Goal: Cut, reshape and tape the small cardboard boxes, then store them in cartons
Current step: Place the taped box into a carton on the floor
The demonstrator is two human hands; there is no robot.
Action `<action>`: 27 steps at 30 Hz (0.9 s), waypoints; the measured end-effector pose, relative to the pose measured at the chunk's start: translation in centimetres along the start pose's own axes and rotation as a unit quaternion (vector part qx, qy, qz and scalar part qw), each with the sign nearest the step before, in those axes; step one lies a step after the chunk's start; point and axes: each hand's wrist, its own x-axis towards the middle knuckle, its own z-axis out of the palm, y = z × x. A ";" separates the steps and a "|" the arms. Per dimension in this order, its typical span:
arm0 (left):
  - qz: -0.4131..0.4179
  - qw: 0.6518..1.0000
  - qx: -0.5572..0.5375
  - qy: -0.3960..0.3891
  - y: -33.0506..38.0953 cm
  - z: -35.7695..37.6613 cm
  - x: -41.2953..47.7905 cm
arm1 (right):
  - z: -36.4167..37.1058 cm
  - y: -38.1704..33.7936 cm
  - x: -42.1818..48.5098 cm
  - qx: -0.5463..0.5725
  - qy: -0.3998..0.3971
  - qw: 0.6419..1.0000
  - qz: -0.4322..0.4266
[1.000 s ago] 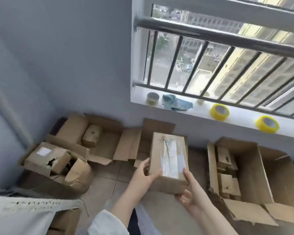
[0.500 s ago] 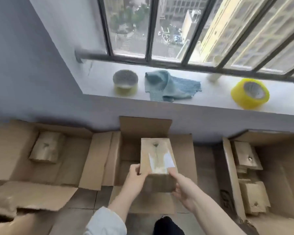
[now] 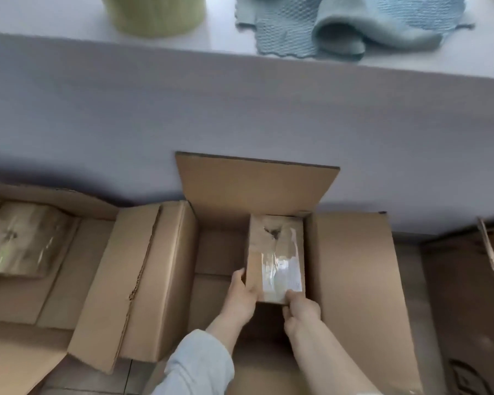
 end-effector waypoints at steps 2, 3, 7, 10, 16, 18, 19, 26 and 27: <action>-0.010 1.000 -0.003 -0.015 -0.3 0.3 0.3 | 0.3 0.0 0.4 0.041 0.005 0.999 0.013; -0.014 1.000 -0.001 -0.020 -0.1 0.3 0.2 | 0.4 0.0 0.2 0.063 -0.001 0.998 0.019; -0.047 0.999 -0.023 -0.006 1.4 -0.5 -3.2 | -0.7 -0.9 -3.2 0.097 -0.013 0.993 0.058; -0.054 0.997 -0.034 0.035 3.1 -3.0 -9.3 | -2.4 -1.5 -10.0 0.054 -0.019 0.998 0.039; -0.065 0.985 -0.153 0.035 5.5 -8.9 -25.2 | -5.5 -0.8 -27.7 -0.018 -0.098 0.995 0.013; -0.074 0.973 -0.212 0.047 6.1 -11.0 -31.1 | -6.5 0.0 -34.2 -0.040 -0.122 0.992 0.000; -0.074 0.967 -0.239 0.053 6.4 -11.8 -34.0 | -7.0 0.5 -36.9 -0.050 -0.128 0.990 -0.008; -0.028 0.914 -0.391 0.101 5.3 -16.7 -48.8 | -11.1 5.8 -51.1 -0.089 -0.217 0.967 -0.096; -0.016 0.902 -0.413 0.120 4.9 -17.1 -50.6 | -11.8 6.8 -52.5 -0.096 -0.232 0.963 -0.097</action>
